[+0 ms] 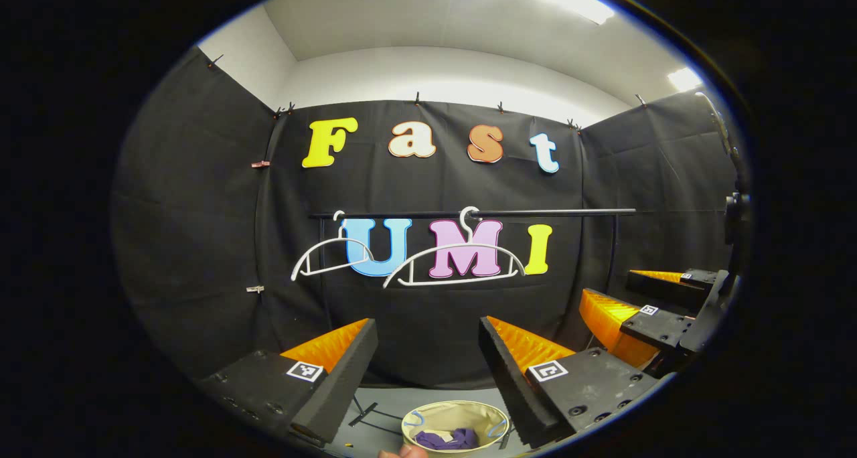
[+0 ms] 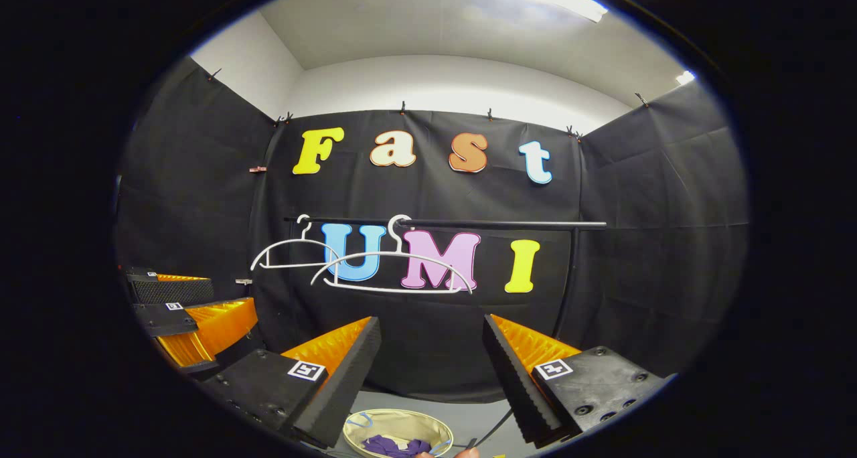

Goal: Grasp the clothes on the hanger with both hands and then place them into the laundry hamper below.

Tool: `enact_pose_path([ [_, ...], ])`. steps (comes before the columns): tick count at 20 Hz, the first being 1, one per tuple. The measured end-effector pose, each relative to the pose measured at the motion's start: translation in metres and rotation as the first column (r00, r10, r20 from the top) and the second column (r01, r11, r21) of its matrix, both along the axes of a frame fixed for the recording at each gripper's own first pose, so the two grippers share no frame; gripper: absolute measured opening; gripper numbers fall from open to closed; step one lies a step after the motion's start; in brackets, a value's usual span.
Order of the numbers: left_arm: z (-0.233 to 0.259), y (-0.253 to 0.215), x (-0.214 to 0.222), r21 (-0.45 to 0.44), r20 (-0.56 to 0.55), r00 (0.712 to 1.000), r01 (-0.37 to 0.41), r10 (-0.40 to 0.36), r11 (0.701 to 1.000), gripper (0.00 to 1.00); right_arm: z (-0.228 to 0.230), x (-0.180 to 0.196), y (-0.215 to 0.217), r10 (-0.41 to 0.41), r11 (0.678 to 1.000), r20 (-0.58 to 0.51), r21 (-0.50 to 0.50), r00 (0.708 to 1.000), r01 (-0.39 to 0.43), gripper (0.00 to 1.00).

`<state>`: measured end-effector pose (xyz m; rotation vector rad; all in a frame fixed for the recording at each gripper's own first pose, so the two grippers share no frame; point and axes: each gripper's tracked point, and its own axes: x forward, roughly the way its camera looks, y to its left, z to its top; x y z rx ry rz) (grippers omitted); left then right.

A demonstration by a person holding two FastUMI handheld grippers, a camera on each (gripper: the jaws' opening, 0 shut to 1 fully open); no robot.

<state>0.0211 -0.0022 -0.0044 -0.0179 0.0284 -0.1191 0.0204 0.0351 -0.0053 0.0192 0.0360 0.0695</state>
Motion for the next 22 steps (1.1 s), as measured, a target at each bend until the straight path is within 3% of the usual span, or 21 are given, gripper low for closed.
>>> enact_pose_path([
  [22,0.013,0.014,0.015,0.035,0.046,0.997,-0.065,0.064,0.997,0.95,0.004,0.011,0.004,0.01,0.999,-0.009,0.038,1.0,-0.01,0.97],
])
